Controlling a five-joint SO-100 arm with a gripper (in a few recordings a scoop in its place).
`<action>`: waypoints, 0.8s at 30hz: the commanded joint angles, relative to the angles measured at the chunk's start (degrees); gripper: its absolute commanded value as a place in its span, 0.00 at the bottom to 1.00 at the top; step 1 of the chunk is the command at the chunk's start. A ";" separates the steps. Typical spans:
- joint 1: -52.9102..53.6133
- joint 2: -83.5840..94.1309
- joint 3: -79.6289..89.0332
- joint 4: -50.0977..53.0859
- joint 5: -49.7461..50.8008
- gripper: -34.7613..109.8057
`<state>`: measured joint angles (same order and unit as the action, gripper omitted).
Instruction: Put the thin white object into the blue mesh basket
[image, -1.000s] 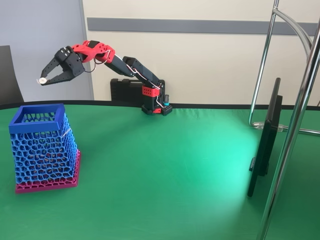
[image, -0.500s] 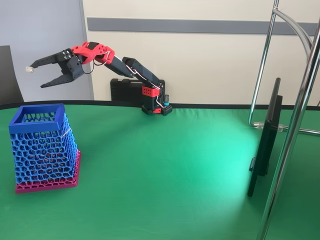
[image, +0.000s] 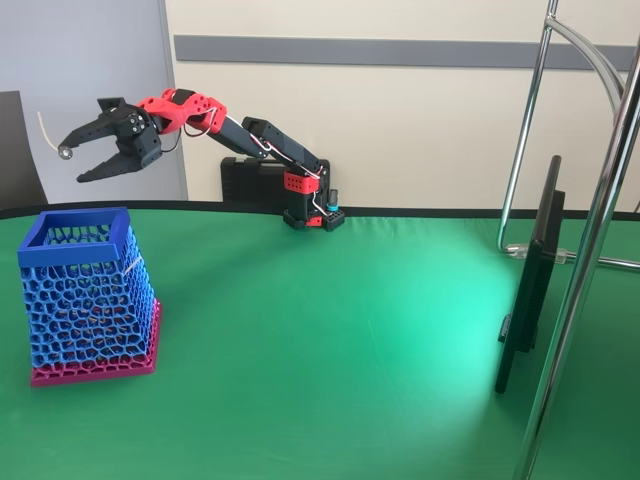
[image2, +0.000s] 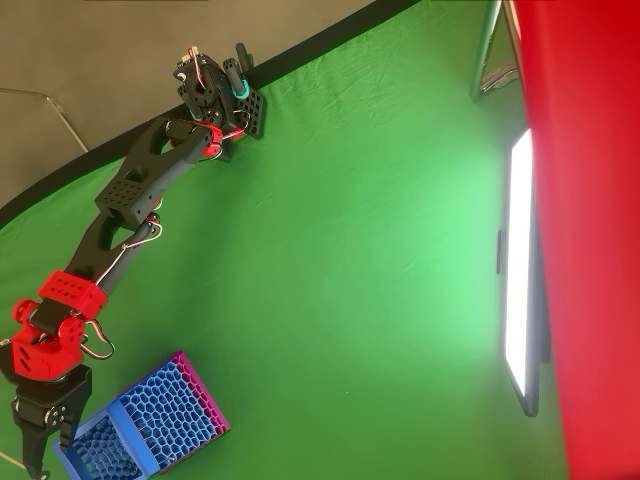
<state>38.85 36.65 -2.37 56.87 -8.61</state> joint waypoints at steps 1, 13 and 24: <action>0.26 0.09 -2.46 0.26 -7.73 0.43; 1.05 -0.88 -10.46 8.53 -39.99 0.42; -0.79 5.10 -8.09 17.58 -36.39 0.43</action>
<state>39.11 36.65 -10.37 72.60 -46.67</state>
